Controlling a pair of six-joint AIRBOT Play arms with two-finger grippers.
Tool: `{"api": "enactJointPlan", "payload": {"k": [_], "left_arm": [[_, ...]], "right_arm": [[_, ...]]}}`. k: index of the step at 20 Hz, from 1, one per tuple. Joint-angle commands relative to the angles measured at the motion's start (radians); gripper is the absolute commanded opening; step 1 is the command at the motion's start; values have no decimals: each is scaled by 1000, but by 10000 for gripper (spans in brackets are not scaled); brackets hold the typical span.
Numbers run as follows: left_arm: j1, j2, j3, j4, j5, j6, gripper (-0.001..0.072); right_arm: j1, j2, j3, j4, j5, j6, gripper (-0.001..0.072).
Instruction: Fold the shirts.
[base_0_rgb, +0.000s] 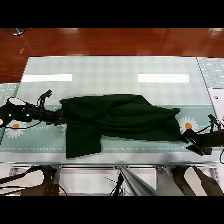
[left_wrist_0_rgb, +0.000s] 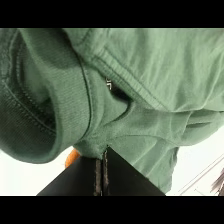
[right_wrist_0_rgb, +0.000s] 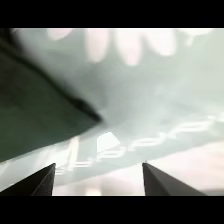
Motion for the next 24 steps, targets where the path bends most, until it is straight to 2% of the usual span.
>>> {"api": "enactJointPlan", "payload": {"k": [1, 7, 10, 11, 12, 13, 14, 16, 18, 22, 24], "left_arm": [[-1, 0, 2, 2, -5, 0, 18], [-1, 0, 2, 2, -2, 1, 18], [-1, 0, 2, -3, 3, 1, 18], [-1, 0, 2, -14, 3, 1, 18], [-1, 0, 2, -27, 3, 1, 19], [-1, 0, 2, -43, 3, 2, 18], [-1, 2, 2, -44, 8, 6, 18], [0, 18, 6, -68, 11, 10, 18], [0, 83, 50, -183, 11, 35, 18], [0, 261, 329, -517, 88, 53, 18], [2, 313, 548, -510, 127, 13, 16]], "right_arm": [[0, -72, -2, 101, -80, -34, 620], [0, -154, -2, 232, -182, -85, 620], [0, -185, -2, 270, -182, -121, 615], [0, -192, -2, 285, -174, -138, 493], [1, -195, -2, 317, -155, -169, 299], [12, -194, -2, 350, -133, -226, 73], [35, -194, -2, 368, -121, -253, 26], [86, -194, 33, 380, -105, -254, 25], [153, -194, 158, 406, -71, -249, 25], [331, -194, 689, 417, -134, -116, 25], [380, -194, 1001, 358, -168, -48, 24]]}}
